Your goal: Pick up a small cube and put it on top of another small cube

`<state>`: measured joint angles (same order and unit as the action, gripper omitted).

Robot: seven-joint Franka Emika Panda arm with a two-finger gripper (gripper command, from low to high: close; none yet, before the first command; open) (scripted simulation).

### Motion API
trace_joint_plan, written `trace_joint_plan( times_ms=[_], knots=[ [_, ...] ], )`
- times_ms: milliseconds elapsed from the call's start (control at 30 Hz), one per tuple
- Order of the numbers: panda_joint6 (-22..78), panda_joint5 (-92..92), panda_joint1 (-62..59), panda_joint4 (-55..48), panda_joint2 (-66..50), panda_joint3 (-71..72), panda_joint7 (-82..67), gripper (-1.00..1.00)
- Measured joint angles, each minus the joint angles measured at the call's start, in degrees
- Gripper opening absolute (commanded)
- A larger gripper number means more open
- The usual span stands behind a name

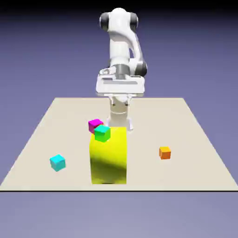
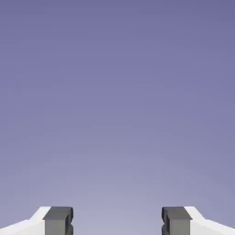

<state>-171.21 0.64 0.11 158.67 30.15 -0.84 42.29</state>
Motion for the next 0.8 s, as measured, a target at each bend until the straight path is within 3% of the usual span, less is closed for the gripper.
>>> trace_joint_plan(
  times_ms=[800],
  knots=[
    [55.6, 12.7, -11.4, -46.4, -49.8, -16.7, -3.4, 0.00]
  ],
)
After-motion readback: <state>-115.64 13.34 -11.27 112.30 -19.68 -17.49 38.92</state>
